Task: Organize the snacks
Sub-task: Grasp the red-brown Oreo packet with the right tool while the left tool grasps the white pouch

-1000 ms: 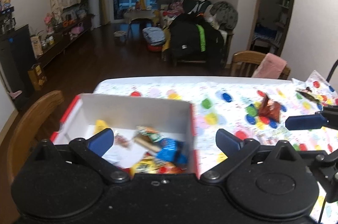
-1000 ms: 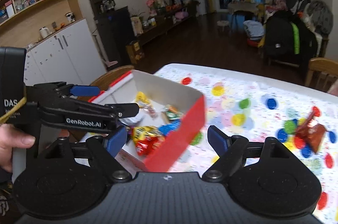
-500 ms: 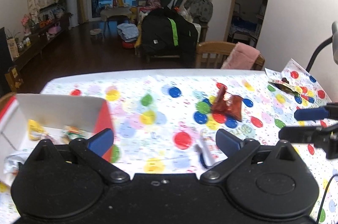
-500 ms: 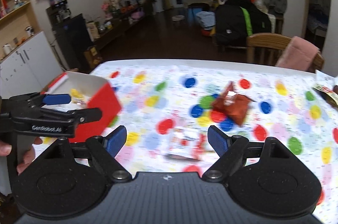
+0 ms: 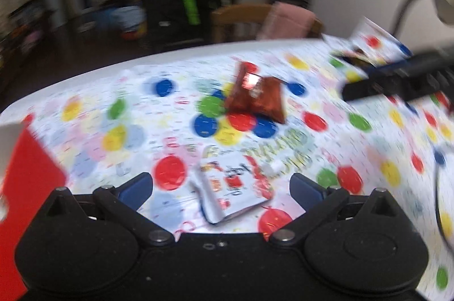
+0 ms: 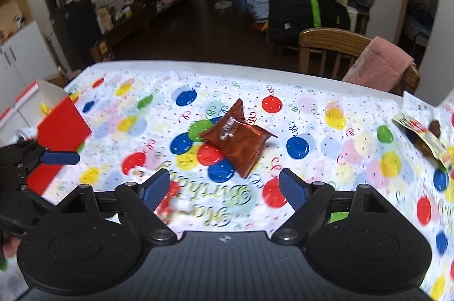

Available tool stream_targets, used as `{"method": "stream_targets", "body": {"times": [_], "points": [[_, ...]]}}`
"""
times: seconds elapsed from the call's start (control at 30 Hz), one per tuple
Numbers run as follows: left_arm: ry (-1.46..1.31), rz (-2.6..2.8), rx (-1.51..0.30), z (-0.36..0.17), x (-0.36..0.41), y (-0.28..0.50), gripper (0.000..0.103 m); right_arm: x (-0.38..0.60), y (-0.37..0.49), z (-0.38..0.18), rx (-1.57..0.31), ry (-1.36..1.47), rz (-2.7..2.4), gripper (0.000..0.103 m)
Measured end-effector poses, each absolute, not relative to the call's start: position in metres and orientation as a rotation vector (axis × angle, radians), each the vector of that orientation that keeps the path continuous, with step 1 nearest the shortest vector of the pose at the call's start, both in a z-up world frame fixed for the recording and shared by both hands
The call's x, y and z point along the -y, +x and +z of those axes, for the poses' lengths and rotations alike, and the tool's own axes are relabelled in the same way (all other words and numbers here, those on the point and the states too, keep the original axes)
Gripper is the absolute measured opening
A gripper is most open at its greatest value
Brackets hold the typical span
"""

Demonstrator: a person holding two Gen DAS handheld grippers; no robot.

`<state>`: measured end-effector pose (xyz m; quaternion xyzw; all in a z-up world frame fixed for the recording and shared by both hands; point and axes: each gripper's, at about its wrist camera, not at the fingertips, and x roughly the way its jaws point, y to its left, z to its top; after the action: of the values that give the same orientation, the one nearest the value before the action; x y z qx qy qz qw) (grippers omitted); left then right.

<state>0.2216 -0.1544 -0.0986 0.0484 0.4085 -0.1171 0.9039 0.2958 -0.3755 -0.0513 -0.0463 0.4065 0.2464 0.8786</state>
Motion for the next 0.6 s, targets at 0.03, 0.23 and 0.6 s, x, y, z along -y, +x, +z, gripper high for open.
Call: {"method": "stream_targets", "body": {"times": [0.03, 0.23, 0.6], "points": [[0.13, -0.28, -0.847, -0.102, 0.156, 0.225, 0.103, 0.375, 0.304, -0.055, -0.858, -0.114, 0.529, 0.084], [0.308, -0.43, -0.841, -0.115, 0.162, 0.244, 0.103, 0.36, 0.341, -0.072, -0.877, -0.228, 0.617, 0.084], [0.474, -0.602, -0.886, -0.146, 0.171, 0.268, 0.102, 0.312, 0.398, -0.114, -0.872, -0.54, 0.753, 0.084]]}}
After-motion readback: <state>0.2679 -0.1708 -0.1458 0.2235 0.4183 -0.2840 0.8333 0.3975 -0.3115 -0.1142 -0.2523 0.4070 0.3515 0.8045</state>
